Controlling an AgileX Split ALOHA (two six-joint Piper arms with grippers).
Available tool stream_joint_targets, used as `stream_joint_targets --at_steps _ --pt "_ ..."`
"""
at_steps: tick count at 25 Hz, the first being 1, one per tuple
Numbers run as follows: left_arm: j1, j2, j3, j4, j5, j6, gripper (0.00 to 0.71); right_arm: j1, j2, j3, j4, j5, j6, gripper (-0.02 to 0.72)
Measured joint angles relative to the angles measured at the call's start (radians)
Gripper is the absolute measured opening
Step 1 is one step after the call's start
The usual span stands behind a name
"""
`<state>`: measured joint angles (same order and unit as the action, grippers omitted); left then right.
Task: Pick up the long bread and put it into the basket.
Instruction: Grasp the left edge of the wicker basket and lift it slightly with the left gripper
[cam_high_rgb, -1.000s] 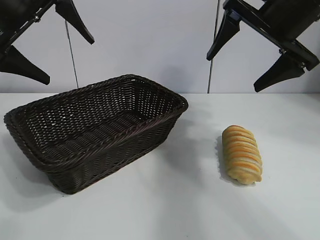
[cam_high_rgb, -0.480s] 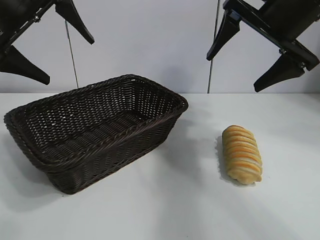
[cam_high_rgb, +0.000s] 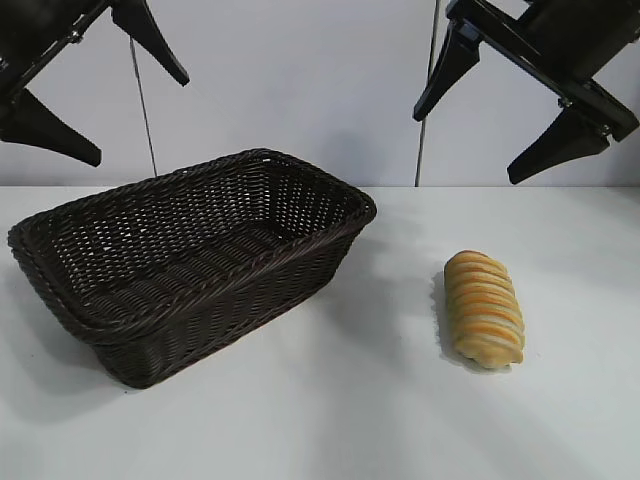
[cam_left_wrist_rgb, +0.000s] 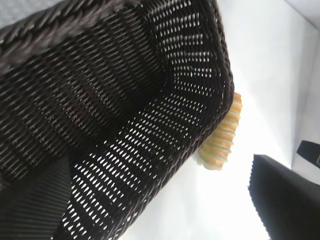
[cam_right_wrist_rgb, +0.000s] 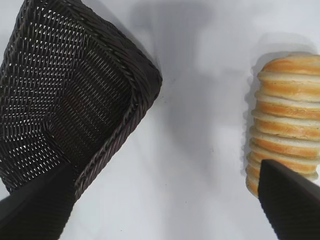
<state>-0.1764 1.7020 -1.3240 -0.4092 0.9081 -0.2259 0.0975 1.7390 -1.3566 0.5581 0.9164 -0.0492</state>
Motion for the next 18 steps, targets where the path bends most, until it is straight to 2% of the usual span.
stream_joint_targets --at_steps 2,5,8,14,18 --pt "-0.02 -0.015 0.005 0.166 0.021 -0.113 0.689 0.0 0.0 0.0 0.0 0.0 0.0 0.696" --pt "-0.059 -0.028 0.03 0.273 0.034 -0.2 0.687 0.0 0.0 0.0 0.0 0.0 0.0 0.696" --pt "-0.076 -0.029 0.096 0.28 -0.003 -0.252 0.687 0.0 0.0 0.0 0.0 0.0 0.0 0.696" --pt "-0.077 -0.027 0.259 0.286 -0.137 -0.307 0.686 0.0 0.0 0.0 0.001 0.0 0.0 0.696" --pt "-0.077 0.018 0.302 0.236 -0.21 -0.301 0.686 0.0 0.0 0.0 0.001 0.0 0.0 0.696"
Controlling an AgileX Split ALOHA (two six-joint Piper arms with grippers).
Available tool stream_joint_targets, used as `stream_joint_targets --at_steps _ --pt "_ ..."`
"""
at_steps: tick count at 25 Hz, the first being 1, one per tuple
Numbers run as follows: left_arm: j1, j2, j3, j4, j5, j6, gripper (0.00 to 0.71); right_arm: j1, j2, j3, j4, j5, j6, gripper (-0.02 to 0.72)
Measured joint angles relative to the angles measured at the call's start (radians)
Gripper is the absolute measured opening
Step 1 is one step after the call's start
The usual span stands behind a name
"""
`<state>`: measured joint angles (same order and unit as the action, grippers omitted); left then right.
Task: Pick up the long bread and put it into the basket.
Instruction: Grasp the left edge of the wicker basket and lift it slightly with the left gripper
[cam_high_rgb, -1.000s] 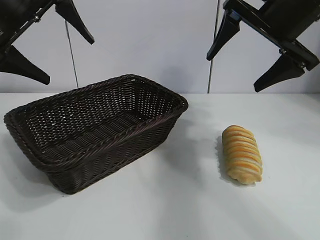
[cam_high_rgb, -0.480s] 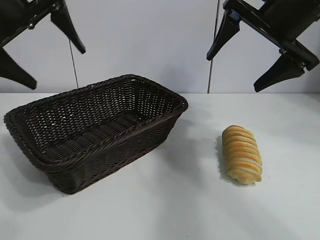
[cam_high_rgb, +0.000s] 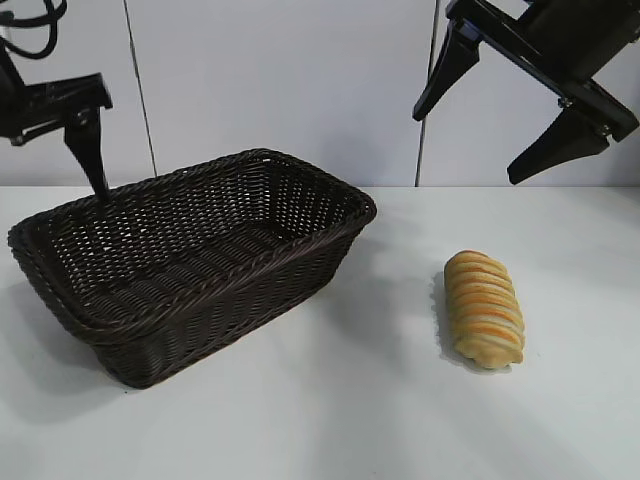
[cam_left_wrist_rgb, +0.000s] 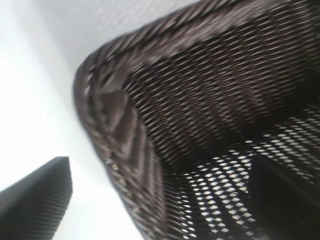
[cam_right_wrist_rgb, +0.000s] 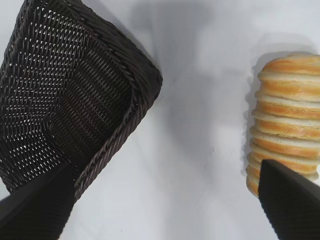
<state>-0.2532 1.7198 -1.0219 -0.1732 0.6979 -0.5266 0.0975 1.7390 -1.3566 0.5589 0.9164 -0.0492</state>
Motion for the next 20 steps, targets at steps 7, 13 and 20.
stream_joint_targets --at_steps 7,13,20 --pt "0.0 0.097 0.002 -0.112 -0.073 0.055 0.686 0.0 0.0 0.0 0.0 0.0 0.0 0.696" --pt "0.003 0.104 0.002 -0.115 -0.077 0.058 0.454 0.0 0.0 0.0 0.0 -0.002 0.0 0.696" --pt "0.057 0.098 0.001 -0.141 -0.072 0.075 0.098 0.0 0.0 0.0 0.0 -0.003 0.0 0.696"
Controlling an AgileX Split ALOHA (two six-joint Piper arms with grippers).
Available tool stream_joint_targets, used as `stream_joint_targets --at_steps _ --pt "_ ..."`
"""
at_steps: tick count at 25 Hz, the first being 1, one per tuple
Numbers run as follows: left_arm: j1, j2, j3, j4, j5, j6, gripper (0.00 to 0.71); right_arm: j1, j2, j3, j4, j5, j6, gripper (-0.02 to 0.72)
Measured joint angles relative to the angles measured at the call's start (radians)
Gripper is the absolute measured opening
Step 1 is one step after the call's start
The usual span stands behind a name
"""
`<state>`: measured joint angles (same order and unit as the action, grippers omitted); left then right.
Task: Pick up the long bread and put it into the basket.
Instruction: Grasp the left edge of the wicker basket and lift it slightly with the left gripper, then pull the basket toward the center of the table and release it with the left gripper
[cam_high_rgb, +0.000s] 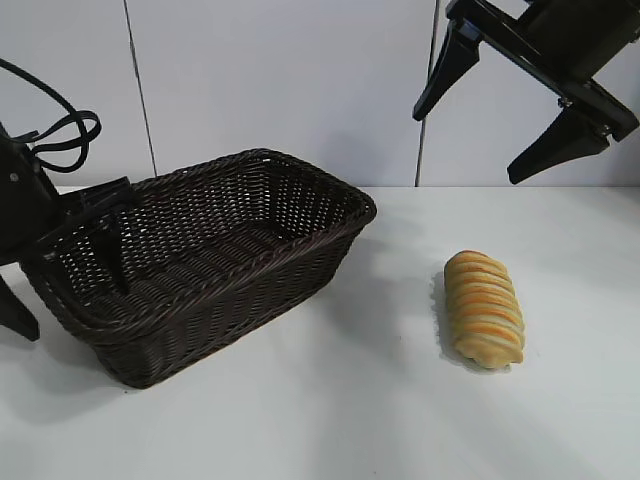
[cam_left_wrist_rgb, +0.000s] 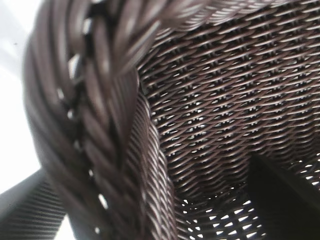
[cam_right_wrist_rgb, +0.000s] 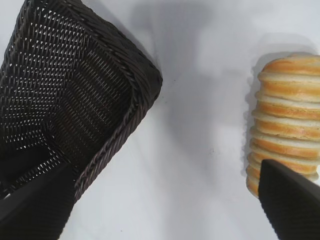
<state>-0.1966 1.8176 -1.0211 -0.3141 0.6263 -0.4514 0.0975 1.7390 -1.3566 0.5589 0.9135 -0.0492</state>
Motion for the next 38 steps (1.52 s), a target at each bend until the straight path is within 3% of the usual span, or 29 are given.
stream_joint_targets --at_steps 10,14,22,31,38 --pt "0.134 -0.067 -0.052 -0.236 0.112 0.283 0.098 0.0 0.0 0.0 -0.001 0.0 0.0 0.696" --pt "0.152 -0.072 -0.132 -0.261 0.192 0.387 0.098 0.0 0.0 0.0 -0.001 0.0 0.0 0.696" --pt "0.142 0.012 -0.312 -0.155 0.391 0.49 0.098 0.0 0.0 0.0 -0.001 0.0 -0.001 0.696" --pt "0.024 0.107 -0.355 -0.143 0.383 0.541 0.098 0.0 0.0 0.0 -0.001 0.0 -0.001 0.696" --pt "0.017 0.173 -0.356 -0.144 0.355 0.554 0.098 0.0 0.0 0.0 -0.001 0.0 -0.001 0.696"
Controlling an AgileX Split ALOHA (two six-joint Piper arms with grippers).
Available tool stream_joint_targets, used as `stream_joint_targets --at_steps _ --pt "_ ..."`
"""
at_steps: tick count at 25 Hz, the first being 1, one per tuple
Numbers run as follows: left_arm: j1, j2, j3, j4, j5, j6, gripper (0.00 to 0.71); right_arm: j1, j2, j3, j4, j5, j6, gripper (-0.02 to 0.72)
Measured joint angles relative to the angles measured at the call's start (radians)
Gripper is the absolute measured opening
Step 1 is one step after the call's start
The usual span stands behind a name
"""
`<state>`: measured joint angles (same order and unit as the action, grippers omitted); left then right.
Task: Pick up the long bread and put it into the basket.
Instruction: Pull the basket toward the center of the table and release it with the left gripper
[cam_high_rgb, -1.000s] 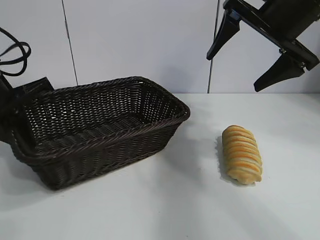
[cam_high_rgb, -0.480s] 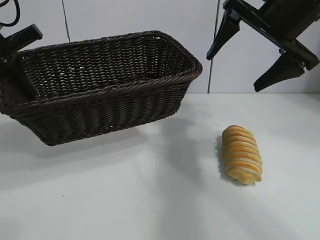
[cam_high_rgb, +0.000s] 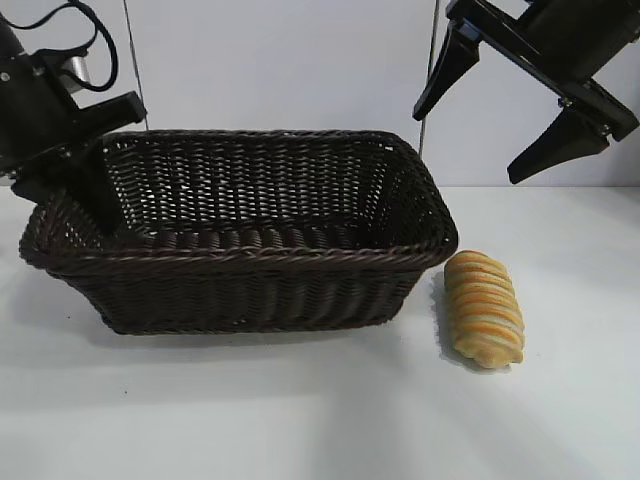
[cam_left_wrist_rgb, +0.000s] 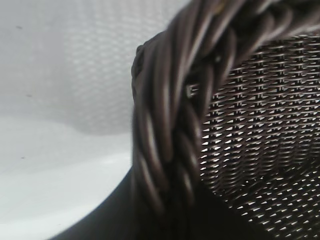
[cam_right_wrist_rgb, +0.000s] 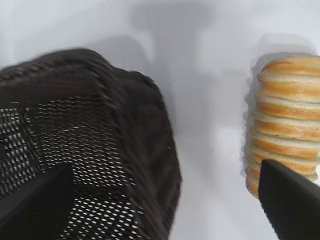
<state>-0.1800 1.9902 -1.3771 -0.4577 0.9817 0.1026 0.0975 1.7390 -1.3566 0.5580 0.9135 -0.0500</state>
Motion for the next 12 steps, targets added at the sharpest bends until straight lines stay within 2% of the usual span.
stream_joint_targets --at_steps 12 --pt "0.0 0.022 -0.006 -0.044 -0.021 0.042 0.098 0.0 0.0 0.0 0.0 -0.02 0.0 0.696"
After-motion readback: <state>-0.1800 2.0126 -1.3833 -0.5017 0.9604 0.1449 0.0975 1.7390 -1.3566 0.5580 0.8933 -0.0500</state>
